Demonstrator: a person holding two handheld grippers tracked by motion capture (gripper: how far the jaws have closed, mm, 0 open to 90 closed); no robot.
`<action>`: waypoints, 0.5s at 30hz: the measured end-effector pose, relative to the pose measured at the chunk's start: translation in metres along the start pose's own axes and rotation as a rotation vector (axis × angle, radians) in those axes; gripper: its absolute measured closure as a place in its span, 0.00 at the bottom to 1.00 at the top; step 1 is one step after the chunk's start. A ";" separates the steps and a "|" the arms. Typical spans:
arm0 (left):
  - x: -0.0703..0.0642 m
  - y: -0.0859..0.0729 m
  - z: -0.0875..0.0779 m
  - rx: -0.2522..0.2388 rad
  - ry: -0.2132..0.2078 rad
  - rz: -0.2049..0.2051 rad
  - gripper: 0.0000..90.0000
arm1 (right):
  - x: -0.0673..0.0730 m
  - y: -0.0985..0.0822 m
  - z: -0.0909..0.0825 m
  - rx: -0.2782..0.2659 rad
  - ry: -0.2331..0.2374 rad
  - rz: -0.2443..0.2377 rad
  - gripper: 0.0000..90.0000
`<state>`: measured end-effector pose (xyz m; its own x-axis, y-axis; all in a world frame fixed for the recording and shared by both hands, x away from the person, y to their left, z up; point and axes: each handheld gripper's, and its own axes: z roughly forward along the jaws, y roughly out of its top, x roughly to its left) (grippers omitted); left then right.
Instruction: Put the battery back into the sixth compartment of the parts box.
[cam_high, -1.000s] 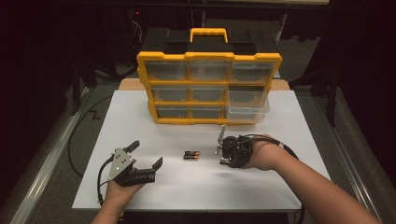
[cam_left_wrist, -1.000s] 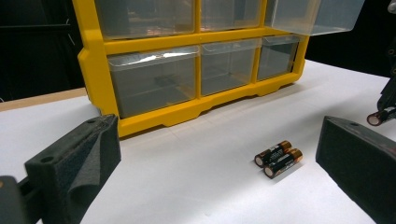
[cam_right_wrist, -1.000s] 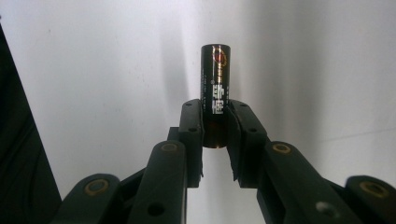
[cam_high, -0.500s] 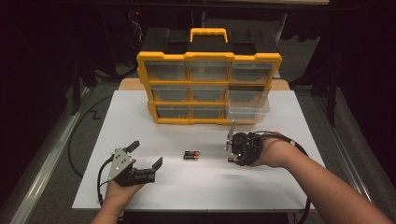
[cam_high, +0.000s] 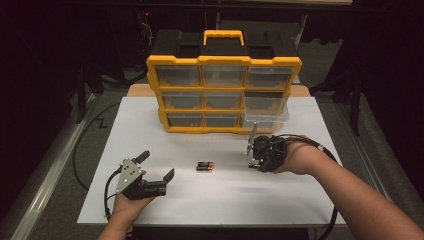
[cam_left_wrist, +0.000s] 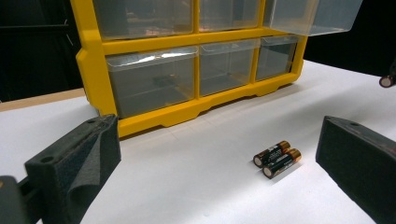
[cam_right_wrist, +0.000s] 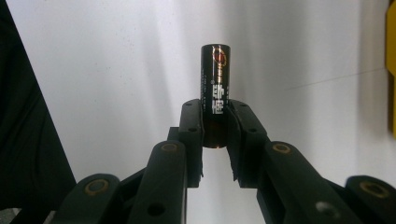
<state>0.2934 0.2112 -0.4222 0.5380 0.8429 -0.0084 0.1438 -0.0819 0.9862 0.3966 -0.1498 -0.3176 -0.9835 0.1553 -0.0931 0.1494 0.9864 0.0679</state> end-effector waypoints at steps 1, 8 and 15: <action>0.000 0.000 0.000 0.001 0.000 0.000 0.01 | 0.000 0.000 -0.001 0.003 0.000 0.005 0.88; 0.000 0.000 0.000 0.000 0.001 0.001 0.01 | -0.004 -0.003 -0.014 -0.010 -0.008 0.008 0.88; 0.000 0.000 0.000 0.001 0.003 0.002 0.01 | -0.008 -0.004 -0.026 -0.011 -0.008 0.021 0.88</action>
<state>0.2934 0.2114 -0.4221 0.5359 0.8443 -0.0059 0.1433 -0.0840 0.9861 0.4008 -0.1560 -0.2915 -0.9793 0.1763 -0.1000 0.1686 0.9824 0.0810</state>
